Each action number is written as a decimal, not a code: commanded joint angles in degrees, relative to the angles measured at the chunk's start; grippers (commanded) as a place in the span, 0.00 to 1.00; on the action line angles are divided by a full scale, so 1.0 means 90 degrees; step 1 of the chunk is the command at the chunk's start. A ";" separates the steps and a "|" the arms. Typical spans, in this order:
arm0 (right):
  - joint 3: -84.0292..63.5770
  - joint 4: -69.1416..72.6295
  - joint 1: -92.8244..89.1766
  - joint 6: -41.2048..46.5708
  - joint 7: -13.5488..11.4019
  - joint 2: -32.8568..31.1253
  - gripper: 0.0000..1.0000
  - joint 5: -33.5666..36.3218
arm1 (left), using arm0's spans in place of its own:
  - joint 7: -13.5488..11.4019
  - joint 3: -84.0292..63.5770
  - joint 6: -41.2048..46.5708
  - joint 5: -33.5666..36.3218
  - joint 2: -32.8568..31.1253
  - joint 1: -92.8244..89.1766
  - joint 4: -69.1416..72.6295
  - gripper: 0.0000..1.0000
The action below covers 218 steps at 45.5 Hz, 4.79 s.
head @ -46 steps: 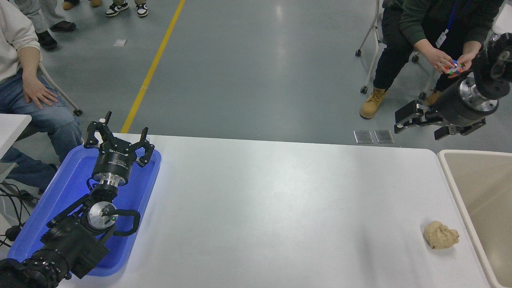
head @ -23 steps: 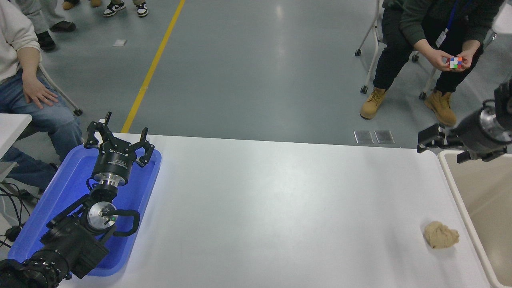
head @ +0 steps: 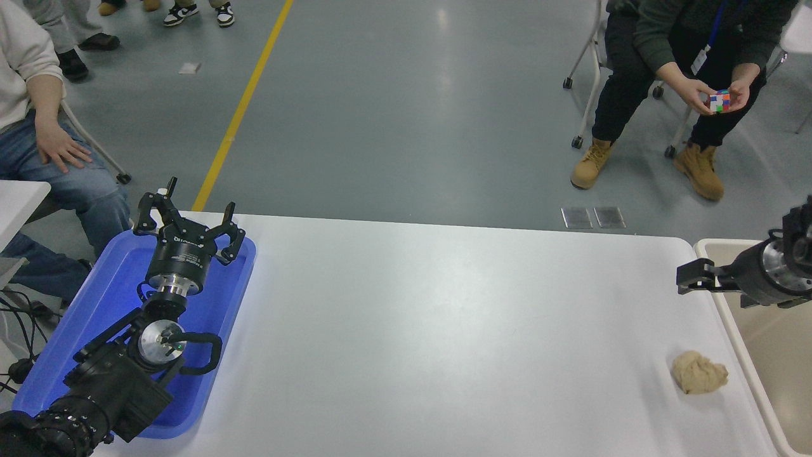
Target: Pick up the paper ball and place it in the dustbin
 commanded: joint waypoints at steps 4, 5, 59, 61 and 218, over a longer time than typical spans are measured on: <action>0.0280 -0.0048 -0.0854 -0.0567 0.0021 0.0007 1.00 -0.0033 | 0.0000 0.0000 0.0000 0.0000 0.0000 -0.0001 0.0000 1.00; 0.0280 -0.0058 -0.0903 -0.0606 0.0021 0.0007 1.00 -0.0033 | 0.0000 0.0000 0.0000 0.0000 0.0000 -0.0001 0.0000 1.00; 0.1354 -0.1054 -0.2476 -0.1115 0.0021 0.0358 1.00 -0.0033 | 0.0000 0.0000 0.0000 0.0000 0.0000 -0.0001 0.0000 1.00; 0.1354 -0.1054 -0.2476 -0.1124 0.0030 0.0368 1.00 -0.0033 | 0.0000 0.0000 0.0000 0.0000 0.0000 -0.0001 0.0000 1.00; -0.1126 0.1018 0.3727 0.0478 0.0695 -0.0677 0.00 -0.1420 | 0.0000 0.0000 0.0000 0.0000 0.0000 -0.0001 0.0000 1.00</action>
